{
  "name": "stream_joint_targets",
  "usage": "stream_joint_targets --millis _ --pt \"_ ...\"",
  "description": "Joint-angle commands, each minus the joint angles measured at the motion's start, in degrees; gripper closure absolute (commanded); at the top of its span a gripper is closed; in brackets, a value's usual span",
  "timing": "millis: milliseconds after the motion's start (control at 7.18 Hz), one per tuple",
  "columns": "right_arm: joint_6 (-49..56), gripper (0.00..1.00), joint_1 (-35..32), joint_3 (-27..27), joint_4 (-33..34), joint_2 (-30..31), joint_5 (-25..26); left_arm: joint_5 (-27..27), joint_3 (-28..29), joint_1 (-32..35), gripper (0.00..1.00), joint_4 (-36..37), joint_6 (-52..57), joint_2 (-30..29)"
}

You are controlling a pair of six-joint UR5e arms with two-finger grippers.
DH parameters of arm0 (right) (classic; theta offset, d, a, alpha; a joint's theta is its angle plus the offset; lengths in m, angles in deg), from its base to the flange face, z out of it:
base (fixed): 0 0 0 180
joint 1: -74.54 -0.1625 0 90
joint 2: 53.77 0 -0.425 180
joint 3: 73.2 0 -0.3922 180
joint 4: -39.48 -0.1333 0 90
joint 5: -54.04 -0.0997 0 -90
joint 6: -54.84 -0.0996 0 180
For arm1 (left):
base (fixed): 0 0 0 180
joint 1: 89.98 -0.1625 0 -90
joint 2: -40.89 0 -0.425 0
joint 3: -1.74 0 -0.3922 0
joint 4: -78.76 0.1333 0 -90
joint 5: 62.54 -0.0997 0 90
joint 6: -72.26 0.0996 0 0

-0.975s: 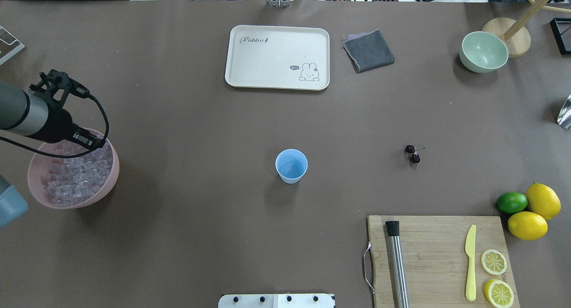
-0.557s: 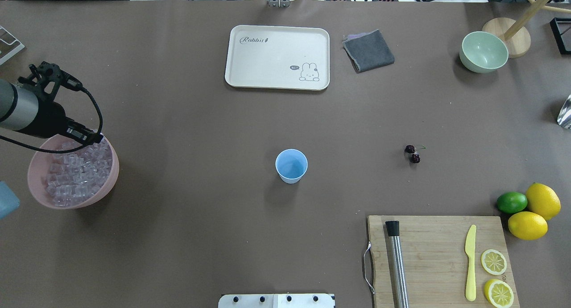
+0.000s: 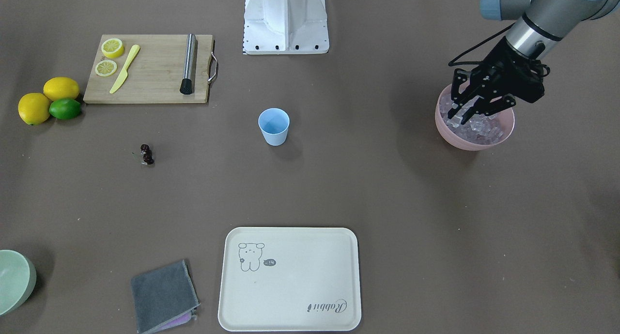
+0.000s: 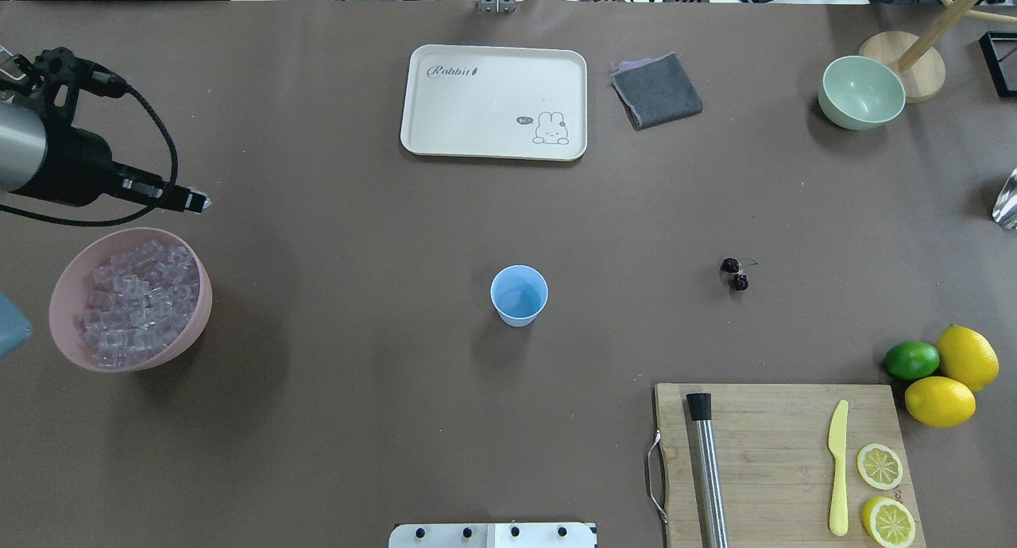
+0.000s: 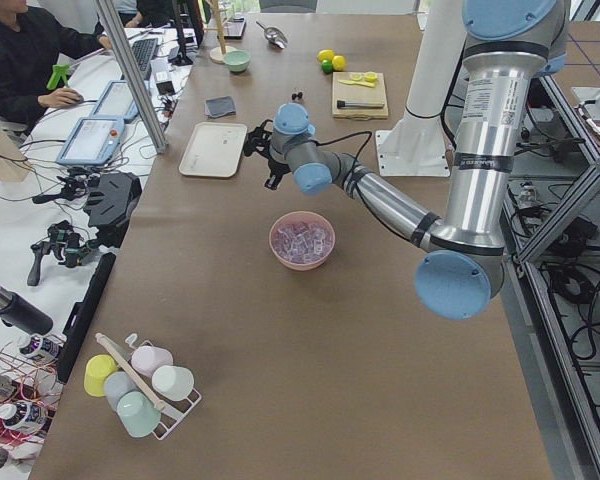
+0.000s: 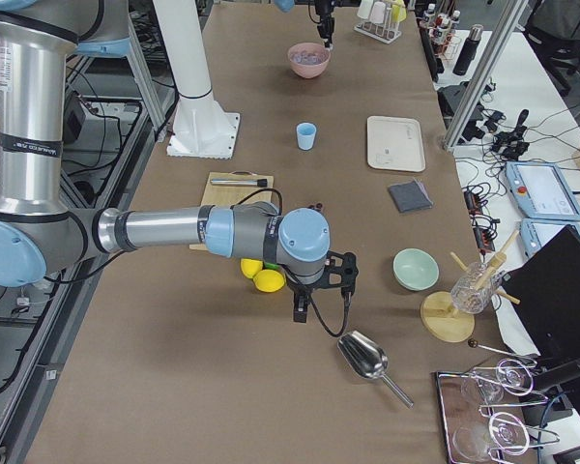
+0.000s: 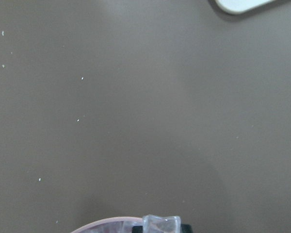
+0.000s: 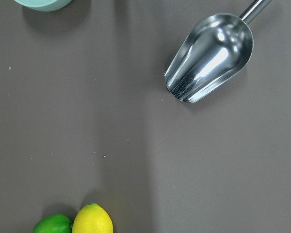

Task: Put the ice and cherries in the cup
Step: 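Lift the ice cube and carry it over the light-blue cup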

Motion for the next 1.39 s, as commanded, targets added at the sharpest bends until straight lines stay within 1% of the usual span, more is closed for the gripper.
stream_joint_targets --millis 0,139,278,418,557,696,835,1114,1253 --pt "0.06 0.0 0.07 -0.19 -1.87 -0.07 -0.04 -2.71 0.79 -7.55 1.0 -1.17 -18.96 -11.16" --pt "-0.11 0.0 0.07 -0.28 -2.68 -0.15 -0.13 -10.91 2.36 -15.25 1.0 -1.17 -22.98 -16.7" --pt "-0.03 0.0 -0.01 -0.28 -2.86 -0.15 -0.04 -22.56 3.68 -23.85 1.0 -1.08 -26.93 -19.98" --pt "-0.03 0.0 0.07 -0.2 -2.86 -0.24 -0.13 -27.38 6.91 -26.72 1.0 -1.26 -27.06 -22.8" --pt "-0.11 0.0 0.16 -0.2 -2.86 -0.33 -0.04 -28.03 9.9 -27.28 1.0 -1.69 -27.23 -24.04" --pt "-0.11 0.0 0.16 -0.02 -2.86 -0.33 -0.13 -32.48 12.63 -28.41 1.0 -4.22 -27.41 -25.36" --pt "-0.2 0.0 0.16 -0.02 -2.86 -0.33 -0.13 -33.31 14.48 -28.77 1.0 -5.55 -27.41 -25.89" --pt "-0.2 0.0 0.34 -0.02 -2.86 -0.33 -0.13 -33.31 14.94 -31.4 1.0 -5.39 -27.41 -25.73" --pt "-0.2 0.0 0.34 -0.02 -2.86 -0.33 -0.22 -33.4 14.86 -32.19 1.0 -5.04 -29.06 -25.81"
